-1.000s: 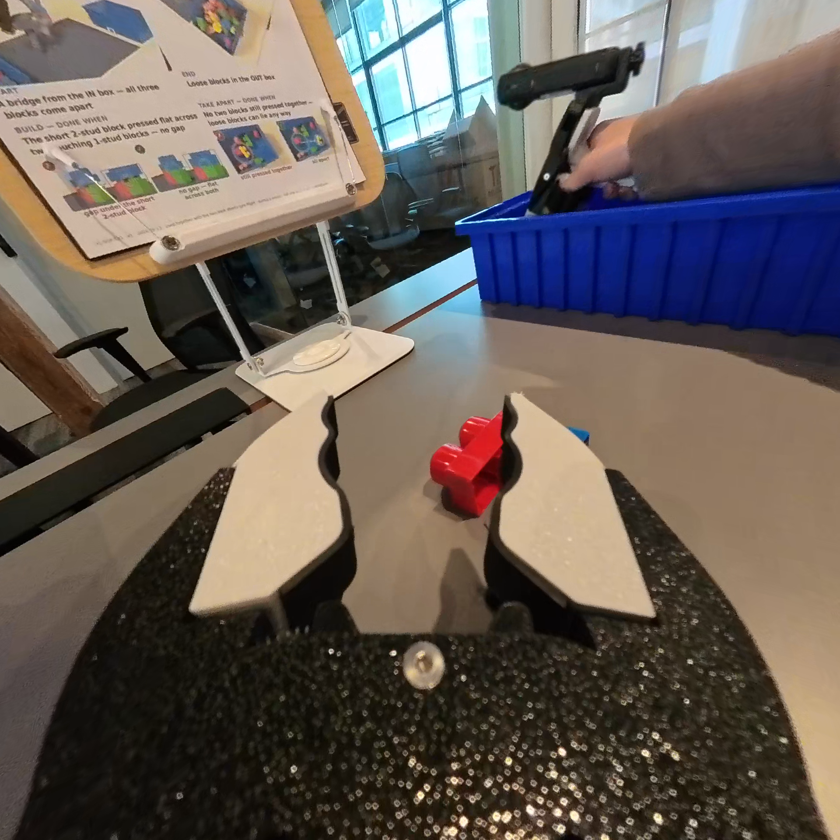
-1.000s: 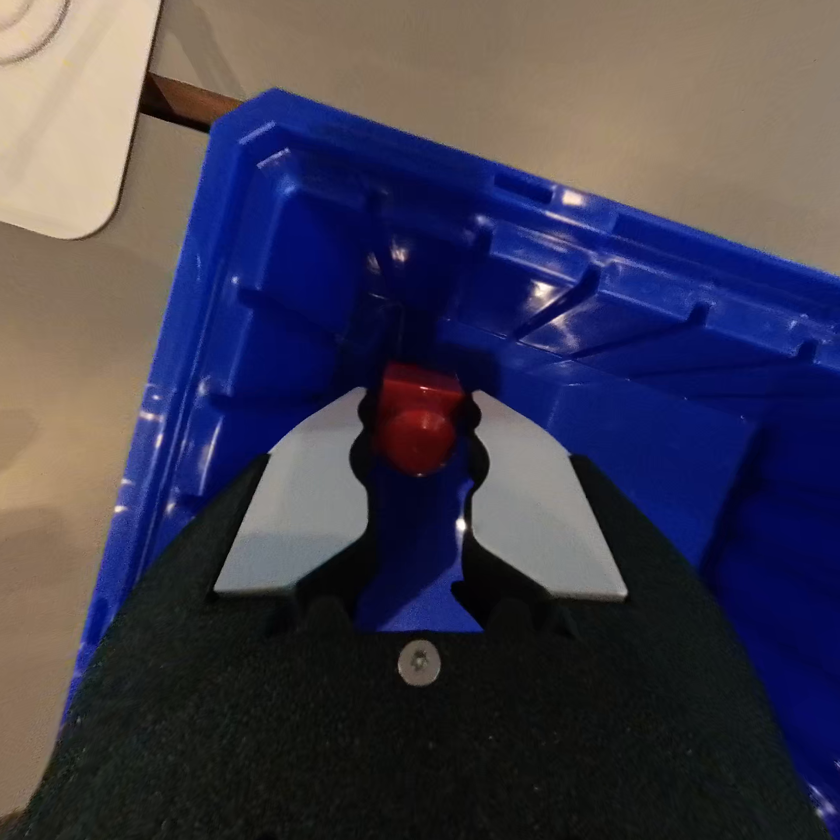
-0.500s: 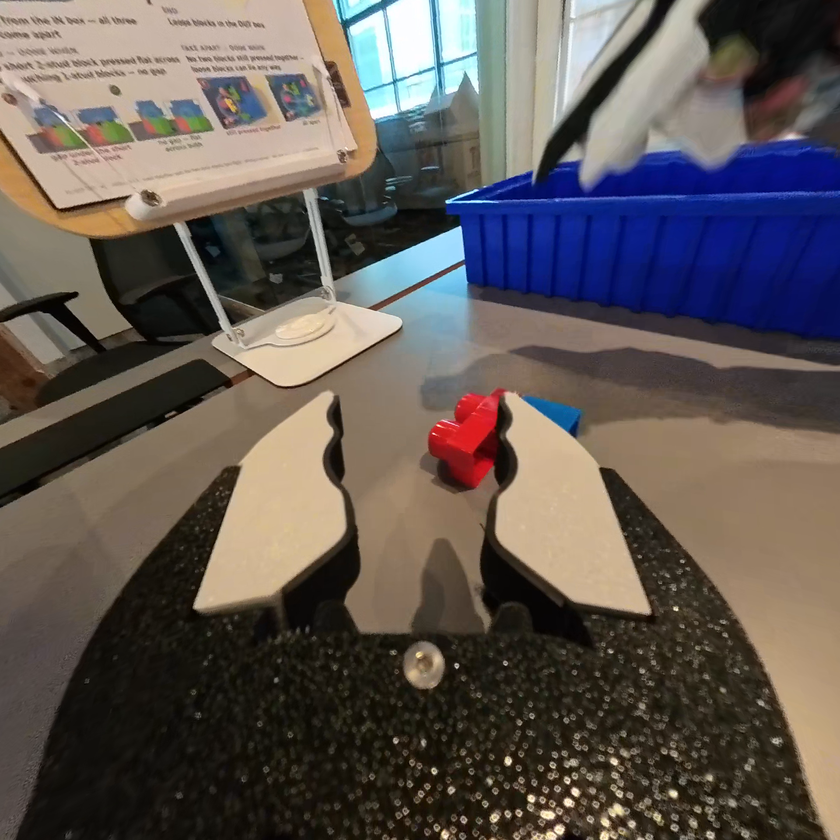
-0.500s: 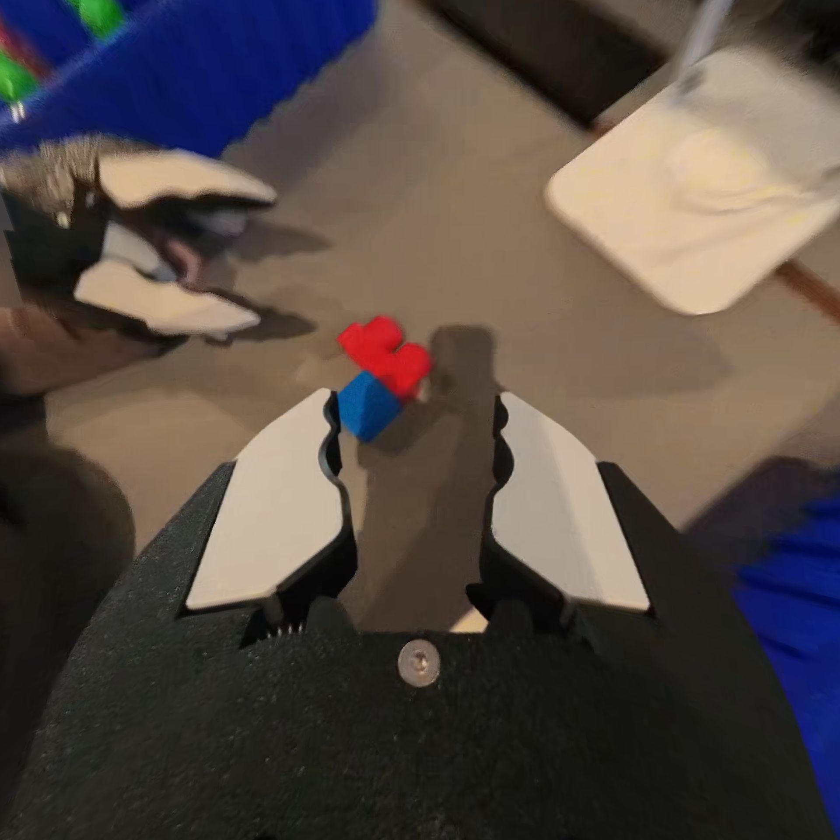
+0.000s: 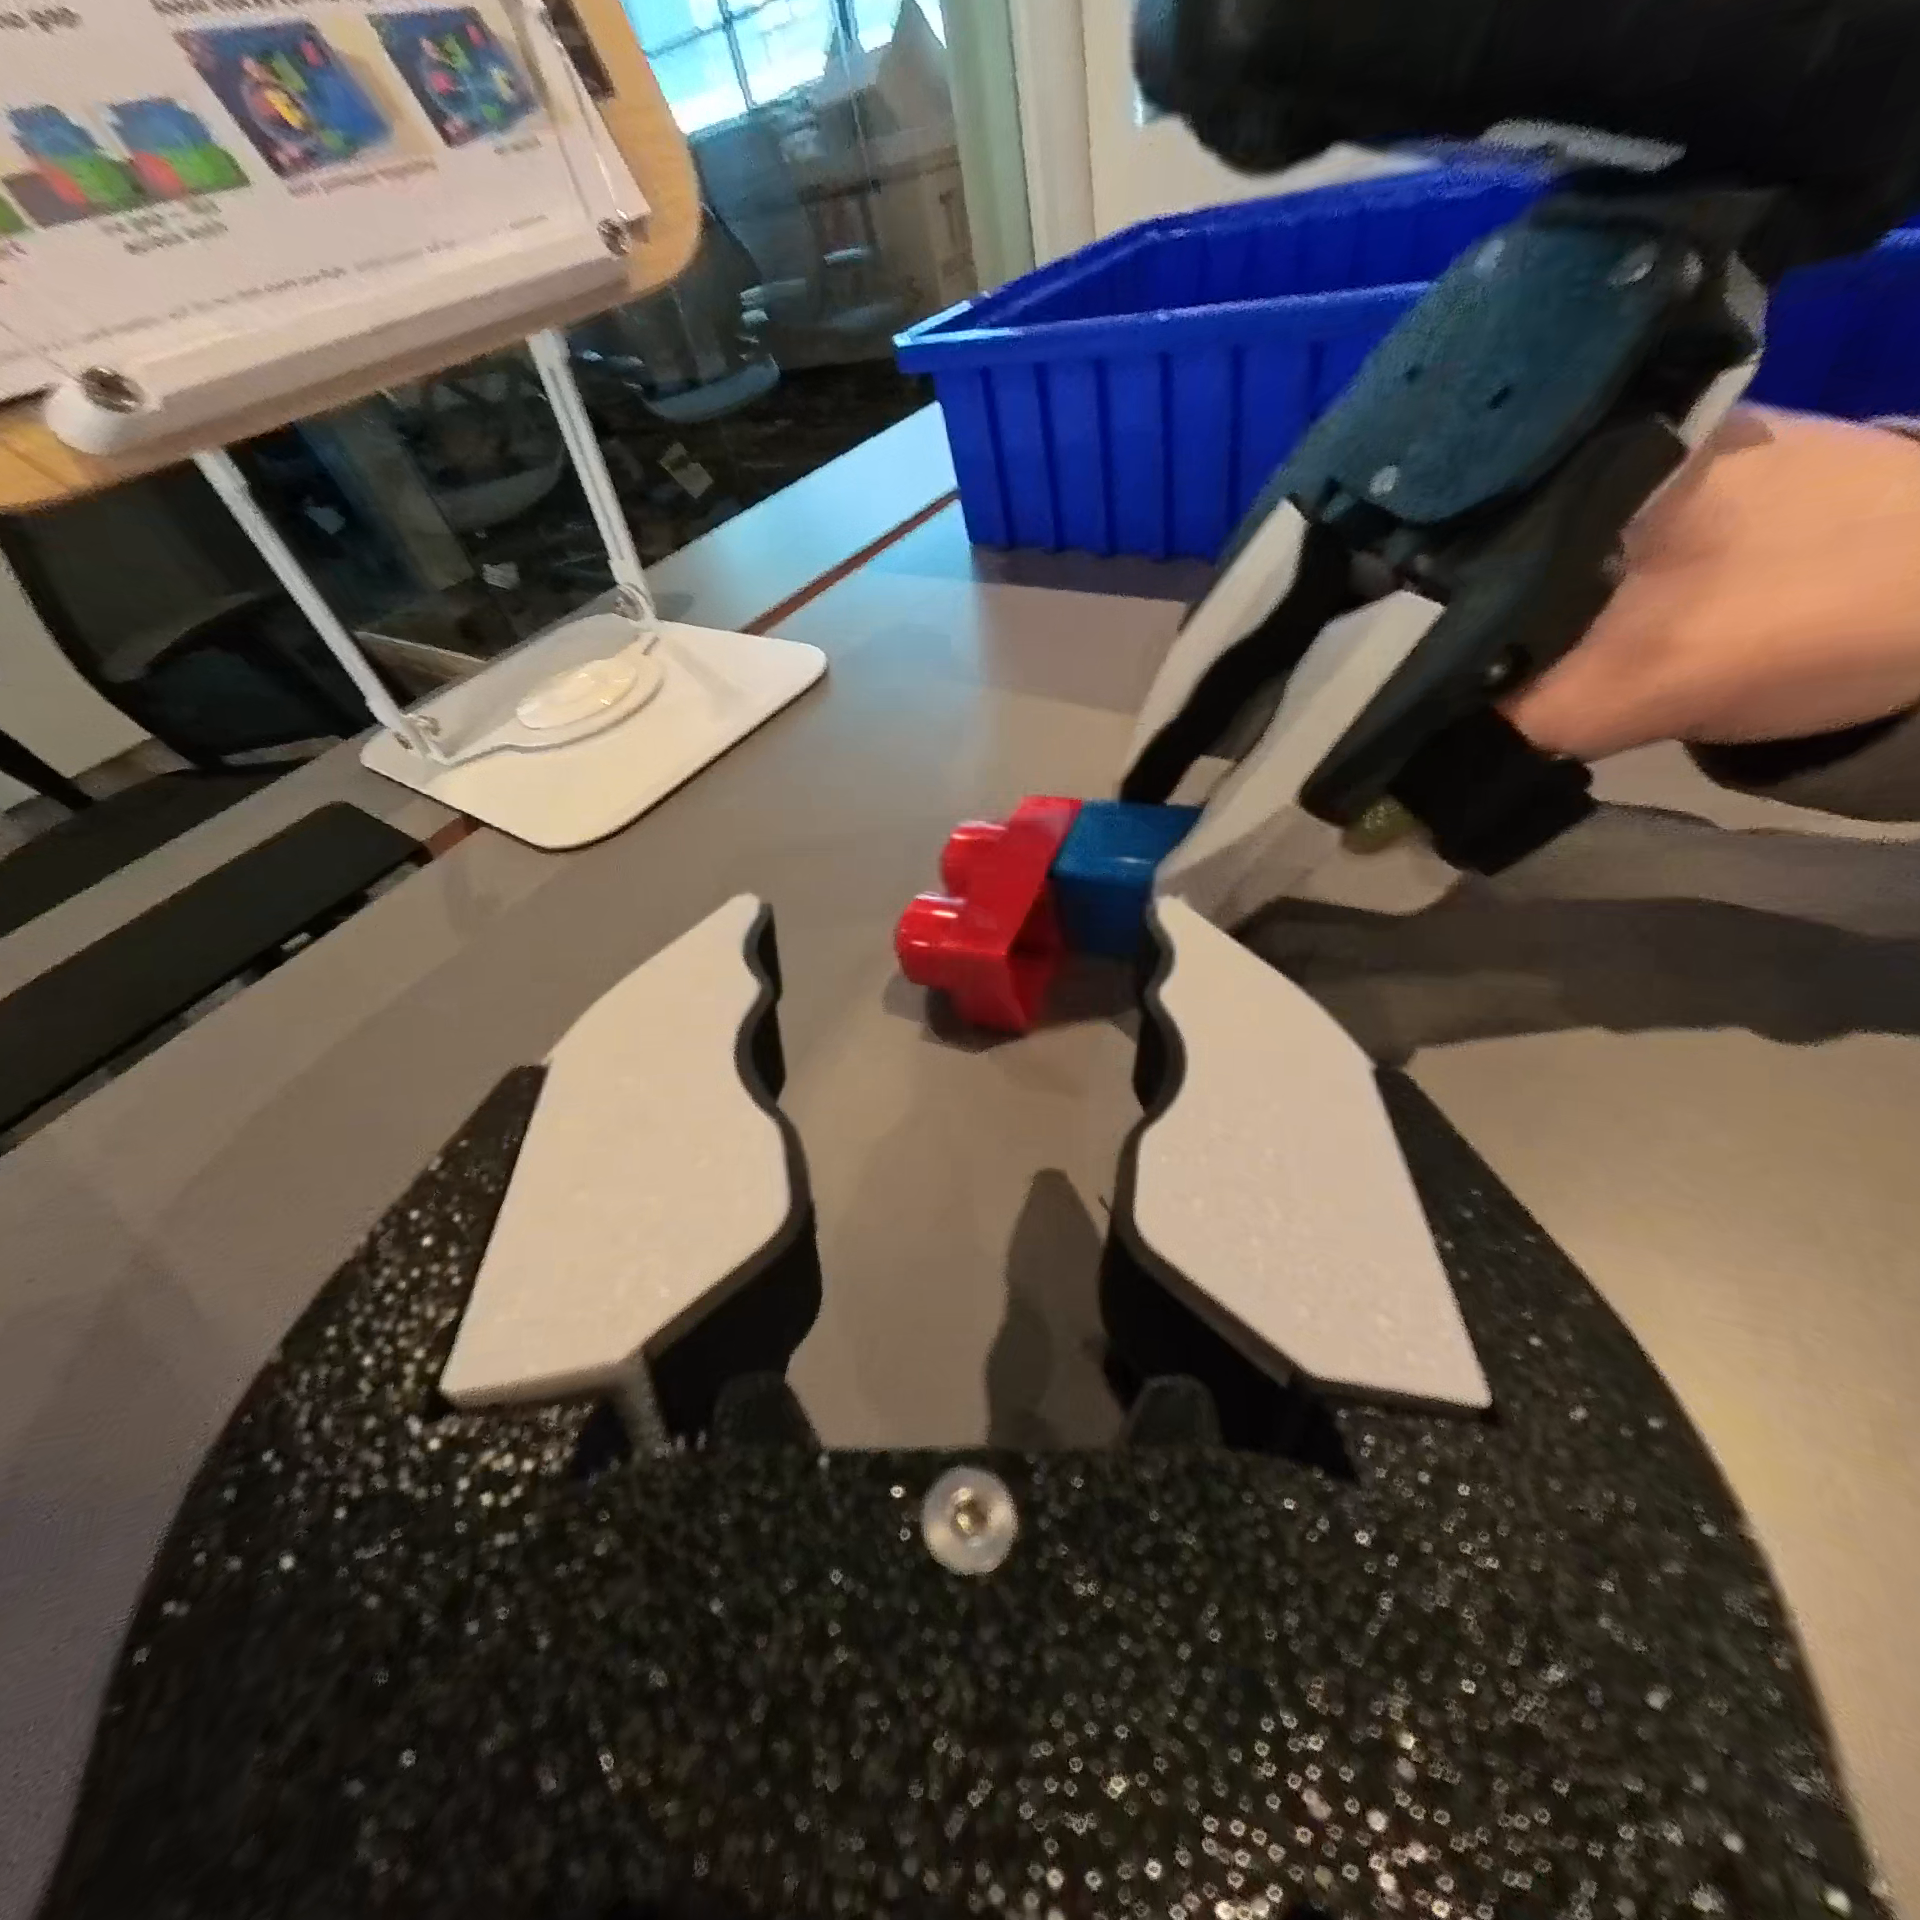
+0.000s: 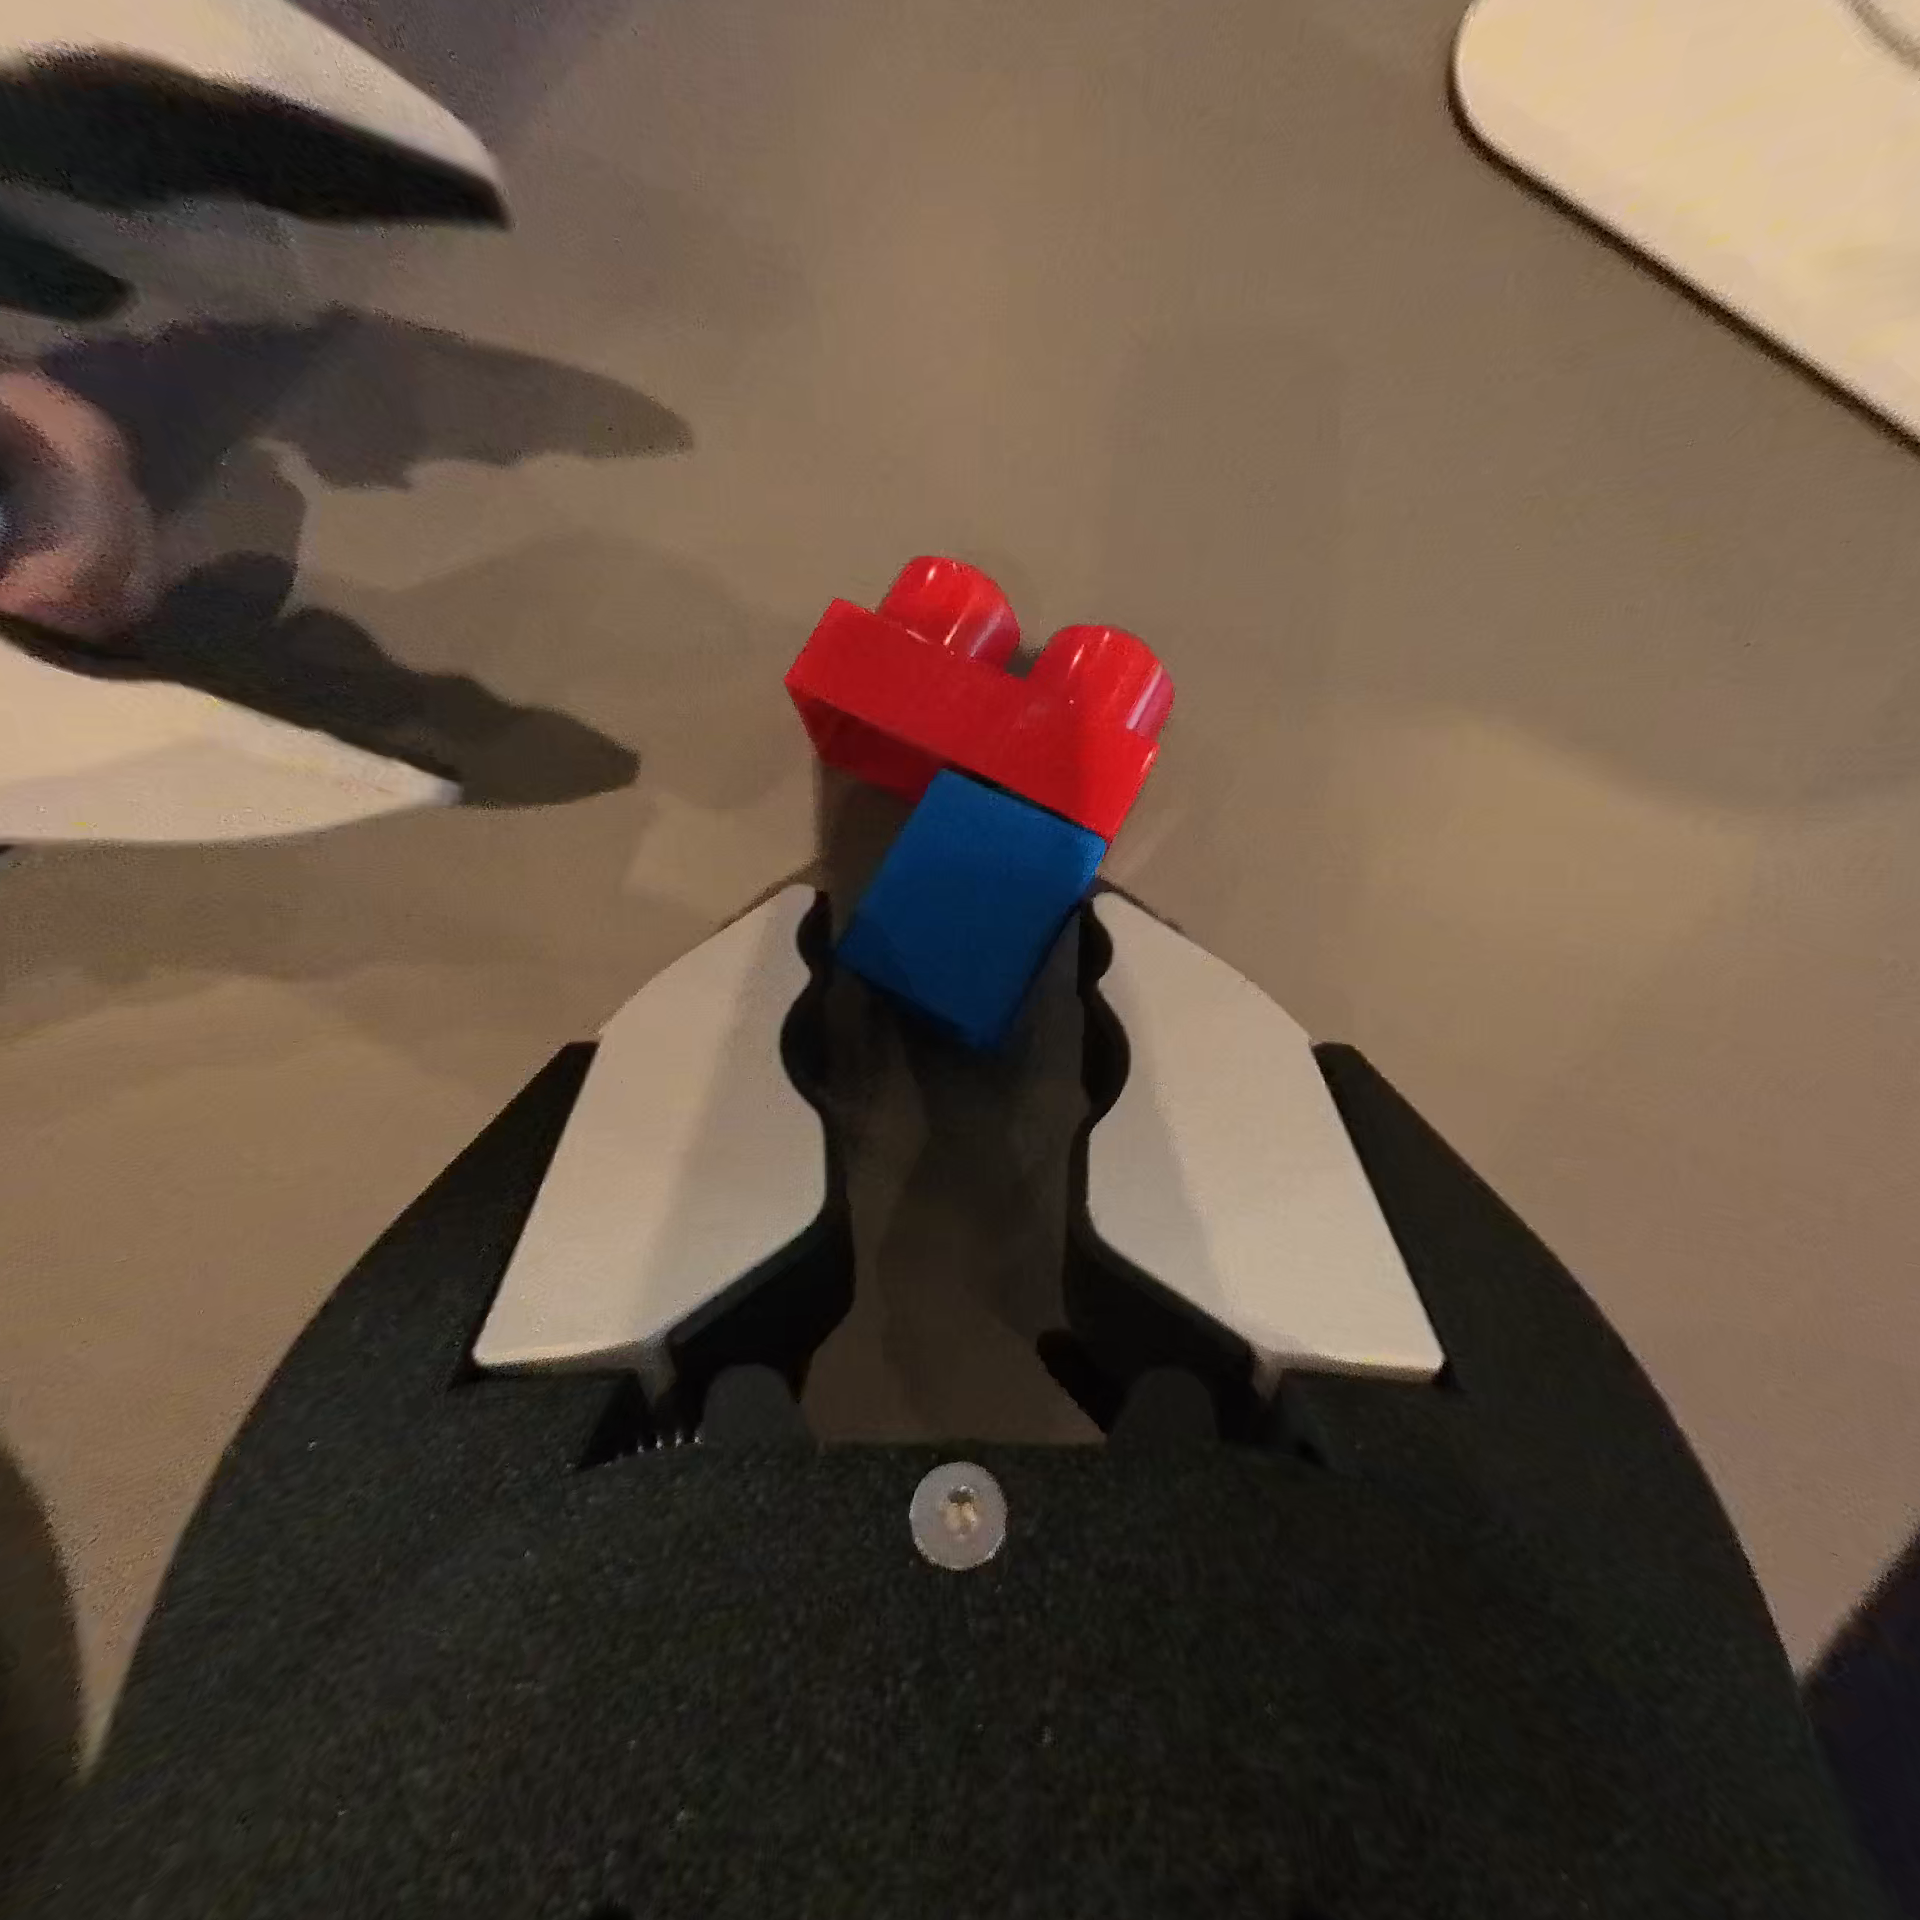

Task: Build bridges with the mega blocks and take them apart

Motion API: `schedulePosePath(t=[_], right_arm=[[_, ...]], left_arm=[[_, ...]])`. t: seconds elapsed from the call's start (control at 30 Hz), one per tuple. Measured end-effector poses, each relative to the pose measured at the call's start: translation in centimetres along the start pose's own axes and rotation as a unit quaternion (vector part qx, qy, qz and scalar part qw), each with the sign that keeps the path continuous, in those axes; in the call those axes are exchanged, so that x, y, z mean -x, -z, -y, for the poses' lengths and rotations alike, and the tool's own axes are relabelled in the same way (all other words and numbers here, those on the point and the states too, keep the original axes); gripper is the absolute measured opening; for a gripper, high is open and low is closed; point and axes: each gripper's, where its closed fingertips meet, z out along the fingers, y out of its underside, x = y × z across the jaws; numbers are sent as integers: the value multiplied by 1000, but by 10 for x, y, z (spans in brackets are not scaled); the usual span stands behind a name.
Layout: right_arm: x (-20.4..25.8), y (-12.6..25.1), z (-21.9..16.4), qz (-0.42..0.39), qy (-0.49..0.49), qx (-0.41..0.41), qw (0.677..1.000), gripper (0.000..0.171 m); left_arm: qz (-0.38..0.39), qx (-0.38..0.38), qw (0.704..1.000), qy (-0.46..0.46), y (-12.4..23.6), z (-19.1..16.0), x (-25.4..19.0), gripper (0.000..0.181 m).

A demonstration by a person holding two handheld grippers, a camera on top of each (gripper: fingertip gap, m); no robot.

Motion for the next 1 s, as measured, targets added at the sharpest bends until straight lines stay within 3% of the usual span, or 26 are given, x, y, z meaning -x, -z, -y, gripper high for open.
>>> schedulePosePath(t=[0.2, 0.37, 0.47, 0.57, 0.77, 0.87, 1.0], right_arm=[[13, 26, 37, -5, 189, -109, 976, 38], [13, 42, 47, -2, 260, -151, 954, 38], [40, 71, 64, 68, 313, -245, 915, 37], [63, 99, 72, 140, 346, -299, 878, 37], [85, 113, 70, 194, 403, -305, 841, 37], [93, 117, 72, 198, 420, -309, 830, 37], [91, 115, 76, 148, 451, -315, 822, 37]], left_arm=[[-29, 19, 999, 36, -4, -2, -5, 77], [-84, 14, 991, 100, -3, 1, -11, 81], [-170, -23, 969, 176, 2, 15, -27, 83], [-257, -86, 927, 259, 15, 38, -35, 89], [-426, -102, 834, 336, 43, 59, -58, 62], [-431, -104, 827, 345, 44, 56, -58, 39], [-421, -112, 830, 349, 44, 59, -51, 37]])
